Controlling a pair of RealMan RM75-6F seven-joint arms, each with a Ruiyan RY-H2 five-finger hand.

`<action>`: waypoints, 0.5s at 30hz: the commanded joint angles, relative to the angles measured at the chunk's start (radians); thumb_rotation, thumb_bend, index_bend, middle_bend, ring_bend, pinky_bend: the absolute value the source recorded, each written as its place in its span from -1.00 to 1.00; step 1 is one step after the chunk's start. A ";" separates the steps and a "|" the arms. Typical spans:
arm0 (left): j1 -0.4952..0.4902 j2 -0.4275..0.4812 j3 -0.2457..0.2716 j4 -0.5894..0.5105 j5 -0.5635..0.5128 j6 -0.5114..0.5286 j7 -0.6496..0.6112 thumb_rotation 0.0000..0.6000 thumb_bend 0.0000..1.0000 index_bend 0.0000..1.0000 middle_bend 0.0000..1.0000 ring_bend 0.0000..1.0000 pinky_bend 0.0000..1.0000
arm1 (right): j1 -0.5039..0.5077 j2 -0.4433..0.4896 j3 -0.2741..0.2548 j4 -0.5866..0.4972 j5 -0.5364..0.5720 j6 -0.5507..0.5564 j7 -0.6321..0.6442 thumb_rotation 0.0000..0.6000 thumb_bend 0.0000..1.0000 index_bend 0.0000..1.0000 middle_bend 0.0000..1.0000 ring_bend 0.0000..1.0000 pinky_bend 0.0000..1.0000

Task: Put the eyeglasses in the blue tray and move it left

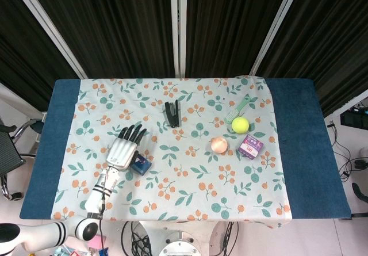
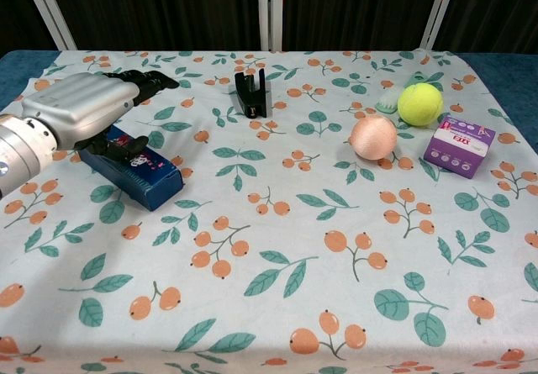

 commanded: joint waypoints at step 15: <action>0.144 0.169 0.036 -0.187 0.141 0.227 -0.136 1.00 -0.51 -1.00 -0.96 -0.89 -0.73 | -0.003 0.006 0.004 -0.004 -0.006 0.013 0.013 1.00 -0.58 -1.00 -1.00 -1.00 -1.00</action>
